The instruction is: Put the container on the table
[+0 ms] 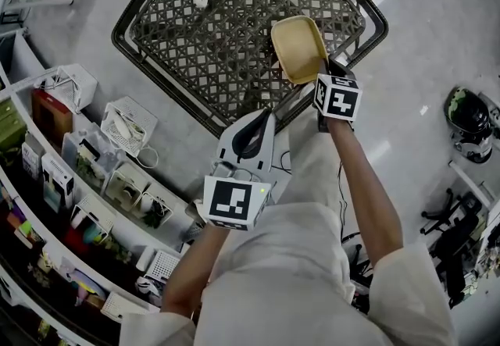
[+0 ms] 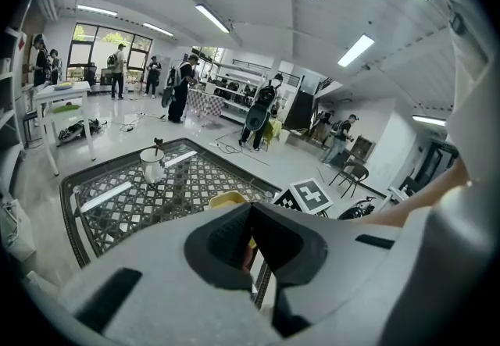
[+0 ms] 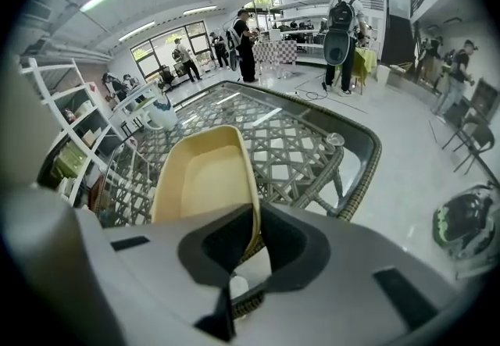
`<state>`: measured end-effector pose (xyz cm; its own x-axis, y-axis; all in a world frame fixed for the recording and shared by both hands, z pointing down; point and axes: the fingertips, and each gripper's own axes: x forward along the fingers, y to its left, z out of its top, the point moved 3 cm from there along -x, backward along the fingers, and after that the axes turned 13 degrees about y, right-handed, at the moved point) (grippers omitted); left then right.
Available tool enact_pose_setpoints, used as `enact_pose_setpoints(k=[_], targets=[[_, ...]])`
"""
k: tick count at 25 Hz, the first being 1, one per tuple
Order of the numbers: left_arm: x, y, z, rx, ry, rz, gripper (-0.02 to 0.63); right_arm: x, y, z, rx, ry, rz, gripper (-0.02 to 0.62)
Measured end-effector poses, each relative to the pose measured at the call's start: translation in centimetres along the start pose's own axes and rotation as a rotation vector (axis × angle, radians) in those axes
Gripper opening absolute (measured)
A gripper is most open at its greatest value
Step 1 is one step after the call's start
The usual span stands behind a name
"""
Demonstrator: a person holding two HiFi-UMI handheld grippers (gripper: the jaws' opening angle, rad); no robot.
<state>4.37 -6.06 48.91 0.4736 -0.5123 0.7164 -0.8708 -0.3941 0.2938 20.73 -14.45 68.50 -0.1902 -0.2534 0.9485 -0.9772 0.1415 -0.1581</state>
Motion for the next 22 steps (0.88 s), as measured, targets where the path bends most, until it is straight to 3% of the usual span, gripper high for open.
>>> enact_pose_setpoints(k=[13, 22], targets=[[-0.5, -0.1, 0.8, 0.021, -0.025, -0.001, 0.020, -2.6, 0.3, 0.9, -0.064, -0.075, -0.042, 0.060], [-3.1, -1.0, 2.0, 0.044, -0.071, -0.011, 0.020, -11.3, 4.1, 2.7, -0.129, -0.238, 0.040, 0.059]])
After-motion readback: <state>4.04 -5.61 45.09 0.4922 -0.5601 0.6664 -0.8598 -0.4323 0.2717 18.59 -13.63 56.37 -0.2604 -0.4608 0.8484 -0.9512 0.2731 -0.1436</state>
